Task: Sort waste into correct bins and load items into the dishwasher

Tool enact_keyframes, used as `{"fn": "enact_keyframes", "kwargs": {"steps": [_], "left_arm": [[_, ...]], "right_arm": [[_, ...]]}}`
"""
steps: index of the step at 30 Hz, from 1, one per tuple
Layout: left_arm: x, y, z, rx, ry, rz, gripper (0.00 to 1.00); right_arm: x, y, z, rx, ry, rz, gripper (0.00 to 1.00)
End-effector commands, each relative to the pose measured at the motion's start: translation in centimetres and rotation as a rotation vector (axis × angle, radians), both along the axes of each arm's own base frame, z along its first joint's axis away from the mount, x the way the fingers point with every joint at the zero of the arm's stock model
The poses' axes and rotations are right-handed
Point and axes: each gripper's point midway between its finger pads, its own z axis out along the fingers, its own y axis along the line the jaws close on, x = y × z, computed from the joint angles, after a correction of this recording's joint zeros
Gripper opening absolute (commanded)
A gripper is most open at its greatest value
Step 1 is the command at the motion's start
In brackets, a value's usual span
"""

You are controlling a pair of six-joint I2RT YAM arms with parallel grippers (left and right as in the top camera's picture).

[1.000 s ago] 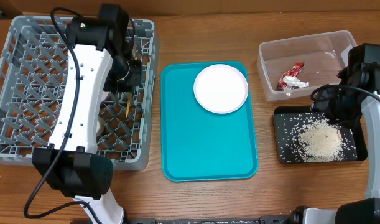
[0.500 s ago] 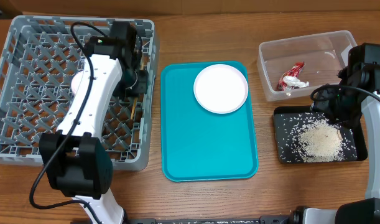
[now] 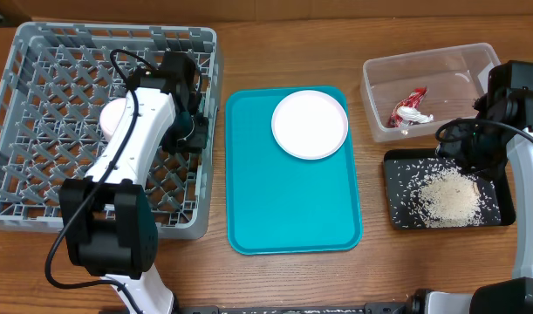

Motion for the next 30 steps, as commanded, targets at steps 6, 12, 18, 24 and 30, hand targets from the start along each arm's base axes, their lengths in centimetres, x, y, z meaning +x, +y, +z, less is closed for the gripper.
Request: {"fn": "enact_keyframes", "kwargs": {"steps": [6, 12, 18, 24, 30], "left_arm": [[3.3, -4.3, 12.6, -0.153, -0.333, -0.082, 0.6], [4.0, -13.0, 14.3, -0.286, -0.459, -0.387, 0.68], [4.0, -22.5, 10.0, -0.261, -0.496, -0.879, 0.78], [3.2, -26.6, -0.2, -0.115, -0.337, -1.072, 0.77], [2.6, -27.0, -6.8, -0.046, -0.223, -1.118, 0.71]], "right_arm": [[0.4, -0.1, 1.3, -0.009, -0.049, 0.001, 0.62], [0.5, -0.1, 1.3, -0.01, -0.052, 0.0, 0.62], [0.5, -0.1, 1.3, -0.01, -0.052, 0.0, 0.69], [0.5, -0.1, 1.3, -0.01, -0.052, 0.0, 0.7], [0.4, -0.1, 1.3, -0.009, -0.051, 0.001, 0.7]]}}
